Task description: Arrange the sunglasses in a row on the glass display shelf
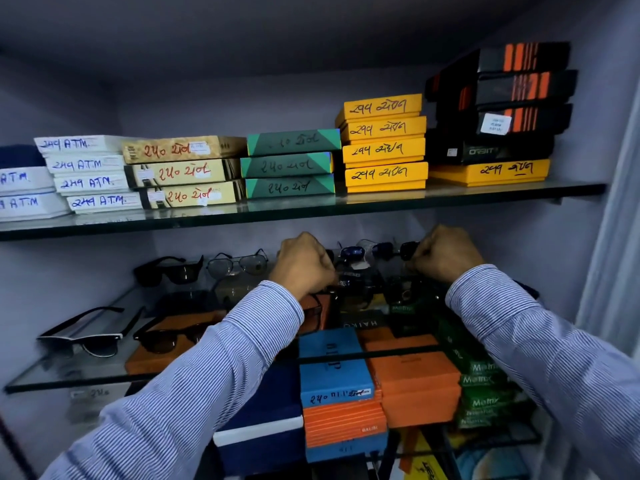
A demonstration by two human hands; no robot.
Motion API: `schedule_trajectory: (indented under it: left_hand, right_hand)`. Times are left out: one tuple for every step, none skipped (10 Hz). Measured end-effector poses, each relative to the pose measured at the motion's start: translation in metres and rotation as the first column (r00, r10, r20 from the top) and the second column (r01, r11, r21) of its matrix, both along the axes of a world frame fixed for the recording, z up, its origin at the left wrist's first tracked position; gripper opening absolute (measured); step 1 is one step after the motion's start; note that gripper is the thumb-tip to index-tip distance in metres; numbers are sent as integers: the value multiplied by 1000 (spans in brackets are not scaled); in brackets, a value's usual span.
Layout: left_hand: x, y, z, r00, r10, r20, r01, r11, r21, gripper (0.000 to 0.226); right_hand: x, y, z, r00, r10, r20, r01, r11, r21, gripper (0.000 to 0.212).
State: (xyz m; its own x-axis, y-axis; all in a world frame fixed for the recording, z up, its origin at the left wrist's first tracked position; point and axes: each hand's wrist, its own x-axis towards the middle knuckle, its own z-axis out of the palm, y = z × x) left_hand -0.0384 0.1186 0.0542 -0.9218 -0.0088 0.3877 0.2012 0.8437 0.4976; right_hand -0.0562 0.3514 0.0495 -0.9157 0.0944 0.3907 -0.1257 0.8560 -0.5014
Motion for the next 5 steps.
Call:
schedule_trajectory:
  left_hand:
    - [2, 4, -5, 997, -28, 78, 29, 999, -18, 11]
    - [0, 6, -10, 995, -38, 97, 44, 997, -61, 13]
    - [-1, 8, -14, 992, -39, 120, 48, 996, -75, 18]
    - [3, 9, -14, 991, -37, 126, 48, 995, -85, 19]
    - [11, 10, -15, 1000, -24, -6, 24, 998, -63, 14]
  right_hand:
    - [-11, 1, -8, 998, -25, 53, 22, 998, 54, 17]
    - [-16, 2, -14, 996, -36, 84, 27, 994, 105, 18]
    - [-18, 3, -20, 992, -55, 112, 41, 992, 118, 24]
    - [-15, 4, -19, 984, -57, 166, 34, 990, 140, 38]
    - [-2, 7, -12, 985, -57, 161, 42, 995, 92, 37]
